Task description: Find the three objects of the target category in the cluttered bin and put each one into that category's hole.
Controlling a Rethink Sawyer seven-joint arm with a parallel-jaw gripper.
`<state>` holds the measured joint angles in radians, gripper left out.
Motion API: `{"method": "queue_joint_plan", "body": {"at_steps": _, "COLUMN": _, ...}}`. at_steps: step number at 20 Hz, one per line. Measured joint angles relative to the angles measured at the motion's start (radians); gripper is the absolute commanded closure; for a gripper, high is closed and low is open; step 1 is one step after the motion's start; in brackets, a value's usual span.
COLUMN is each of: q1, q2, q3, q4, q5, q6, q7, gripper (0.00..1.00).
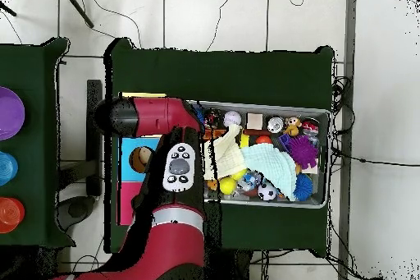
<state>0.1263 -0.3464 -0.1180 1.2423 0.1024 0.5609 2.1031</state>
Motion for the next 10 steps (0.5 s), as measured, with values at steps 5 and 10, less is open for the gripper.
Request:
{"method": "queue_joint_plan", "body": {"at_steps": 5, "q1": 0.0, "q2": -0.002, "q3": 0.001, "q4": 0.007, "q5": 0.0, "q6": -0.013, "q7": 0.0, "gripper": 1.0}}
{"method": "queue_joint_plan", "body": {"at_steps": 10, "q1": -0.004, "q2": -0.006, "q3": 0.005, "q4": 0.016, "q5": 0.0, "q6": -0.026, "q7": 0.0, "gripper": 1.0}}
